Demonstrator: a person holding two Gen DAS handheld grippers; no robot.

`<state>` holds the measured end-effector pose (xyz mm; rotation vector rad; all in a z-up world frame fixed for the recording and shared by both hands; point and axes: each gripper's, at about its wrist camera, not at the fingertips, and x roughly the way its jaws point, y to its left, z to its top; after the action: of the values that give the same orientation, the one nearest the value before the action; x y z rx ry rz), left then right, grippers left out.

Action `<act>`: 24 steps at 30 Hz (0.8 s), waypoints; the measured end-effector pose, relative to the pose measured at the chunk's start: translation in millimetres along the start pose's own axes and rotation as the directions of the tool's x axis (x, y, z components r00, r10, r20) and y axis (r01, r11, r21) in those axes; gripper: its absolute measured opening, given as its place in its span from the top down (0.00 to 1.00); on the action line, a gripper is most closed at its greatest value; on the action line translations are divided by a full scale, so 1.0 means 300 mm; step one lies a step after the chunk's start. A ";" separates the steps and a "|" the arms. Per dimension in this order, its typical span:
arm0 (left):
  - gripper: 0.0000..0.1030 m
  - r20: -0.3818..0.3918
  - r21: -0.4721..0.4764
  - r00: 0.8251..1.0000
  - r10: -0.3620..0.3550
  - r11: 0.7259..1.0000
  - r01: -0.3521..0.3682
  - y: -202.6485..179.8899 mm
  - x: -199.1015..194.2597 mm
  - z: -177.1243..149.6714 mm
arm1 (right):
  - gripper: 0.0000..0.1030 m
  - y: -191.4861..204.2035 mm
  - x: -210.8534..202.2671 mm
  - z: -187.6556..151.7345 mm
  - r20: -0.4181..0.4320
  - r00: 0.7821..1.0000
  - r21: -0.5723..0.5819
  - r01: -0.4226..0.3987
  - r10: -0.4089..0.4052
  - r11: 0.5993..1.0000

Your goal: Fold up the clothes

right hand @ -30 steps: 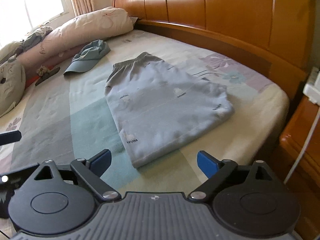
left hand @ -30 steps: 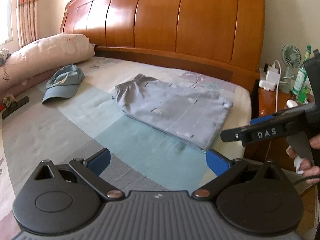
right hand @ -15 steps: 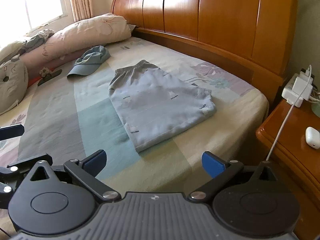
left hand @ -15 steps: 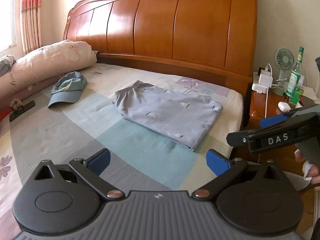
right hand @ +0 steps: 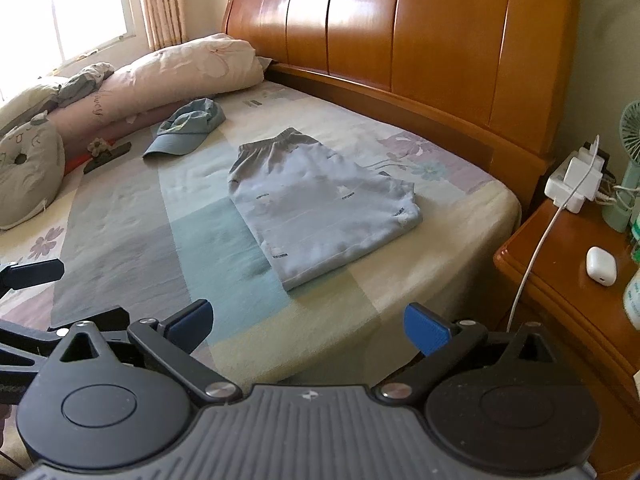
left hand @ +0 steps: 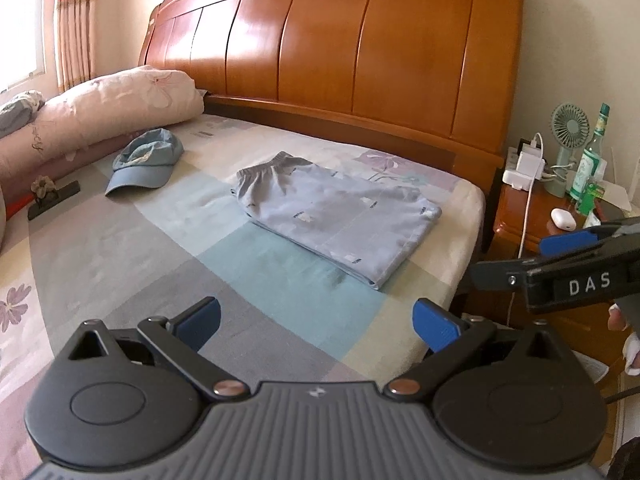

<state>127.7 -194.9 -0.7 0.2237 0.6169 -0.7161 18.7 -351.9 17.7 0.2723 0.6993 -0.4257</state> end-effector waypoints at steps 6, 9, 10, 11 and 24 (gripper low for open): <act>0.01 -0.010 -0.001 1.000 -0.006 1.000 0.006 -0.008 -0.021 -0.006 | 0.00 0.015 -0.034 -0.005 0.013 1.000 -0.005 0.009 -0.009 1.000; 0.01 -0.008 -0.011 1.000 -0.018 1.000 0.017 -0.009 -0.032 -0.007 | 0.00 0.021 -0.049 -0.008 0.019 1.000 -0.009 0.008 -0.007 1.000; 0.01 -0.006 -0.016 1.000 -0.025 1.000 0.025 -0.008 -0.036 -0.008 | 0.00 0.023 -0.052 -0.009 0.020 1.000 -0.011 0.007 -0.007 1.000; 0.01 -0.006 -0.022 1.000 -0.025 0.999 0.025 -0.005 -0.038 -0.008 | 0.00 0.025 -0.055 -0.010 0.021 1.000 -0.012 0.006 -0.006 1.000; 0.01 -0.038 -0.064 0.999 0.002 0.998 -0.005 0.006 -0.033 -0.013 | 0.00 0.029 -0.048 -0.009 0.016 1.000 -0.020 -0.003 0.003 1.000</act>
<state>121.2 -186.7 2.1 0.1795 0.6741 -0.6891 11.5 -339.2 26.1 0.2507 0.6874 -0.4173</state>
